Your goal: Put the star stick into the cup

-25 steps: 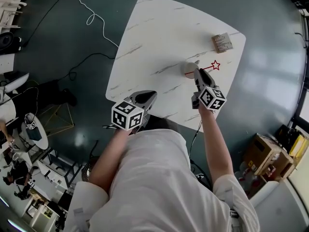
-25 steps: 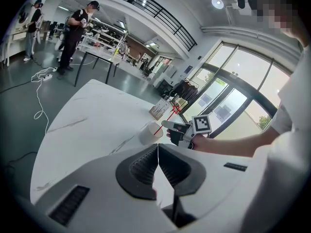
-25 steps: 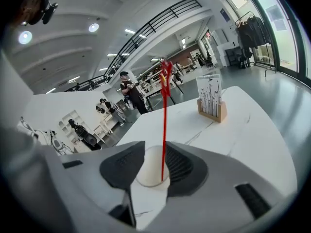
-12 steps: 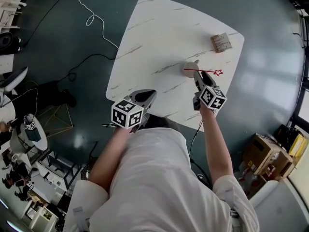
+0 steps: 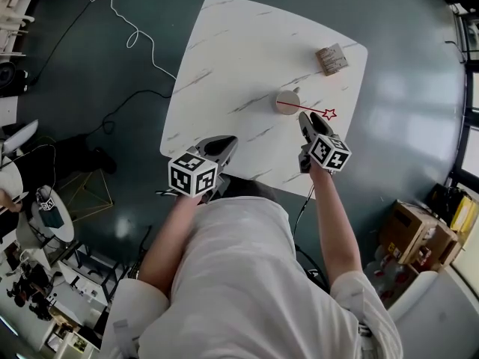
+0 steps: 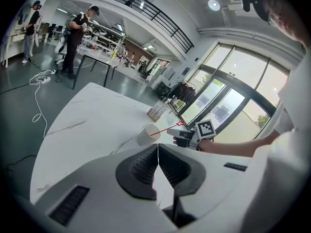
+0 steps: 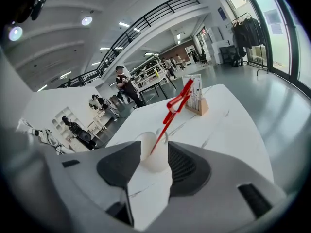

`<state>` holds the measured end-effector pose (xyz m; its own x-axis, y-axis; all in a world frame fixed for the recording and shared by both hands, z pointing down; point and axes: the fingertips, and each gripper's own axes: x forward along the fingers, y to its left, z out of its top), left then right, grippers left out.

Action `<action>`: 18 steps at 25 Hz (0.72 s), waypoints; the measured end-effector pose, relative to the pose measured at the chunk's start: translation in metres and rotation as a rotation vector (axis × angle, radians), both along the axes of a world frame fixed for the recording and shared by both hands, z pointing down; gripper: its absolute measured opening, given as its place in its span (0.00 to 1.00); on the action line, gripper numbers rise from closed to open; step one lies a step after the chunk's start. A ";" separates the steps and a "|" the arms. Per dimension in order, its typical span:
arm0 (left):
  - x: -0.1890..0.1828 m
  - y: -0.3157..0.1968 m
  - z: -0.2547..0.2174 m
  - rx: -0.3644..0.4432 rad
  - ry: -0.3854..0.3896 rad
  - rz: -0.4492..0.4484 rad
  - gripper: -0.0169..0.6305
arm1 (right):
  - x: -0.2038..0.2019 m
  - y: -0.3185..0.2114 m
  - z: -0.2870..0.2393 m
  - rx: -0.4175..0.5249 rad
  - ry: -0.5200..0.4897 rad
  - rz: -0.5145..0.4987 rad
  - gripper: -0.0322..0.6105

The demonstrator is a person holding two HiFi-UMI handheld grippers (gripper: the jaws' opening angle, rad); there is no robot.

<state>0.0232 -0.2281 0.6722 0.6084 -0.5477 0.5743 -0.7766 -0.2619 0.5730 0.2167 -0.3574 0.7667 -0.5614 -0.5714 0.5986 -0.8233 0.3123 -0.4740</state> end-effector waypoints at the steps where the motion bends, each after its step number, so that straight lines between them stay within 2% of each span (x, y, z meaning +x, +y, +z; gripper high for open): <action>1: 0.001 0.001 -0.001 0.003 0.000 0.002 0.05 | 0.003 0.002 -0.001 0.001 0.000 0.005 0.32; 14: 0.004 0.027 -0.017 0.047 0.001 0.025 0.05 | 0.005 0.035 -0.032 0.049 -0.021 0.028 0.31; 18: 0.004 0.039 -0.023 0.066 0.008 0.054 0.05 | -0.001 0.057 -0.051 0.074 -0.048 0.018 0.17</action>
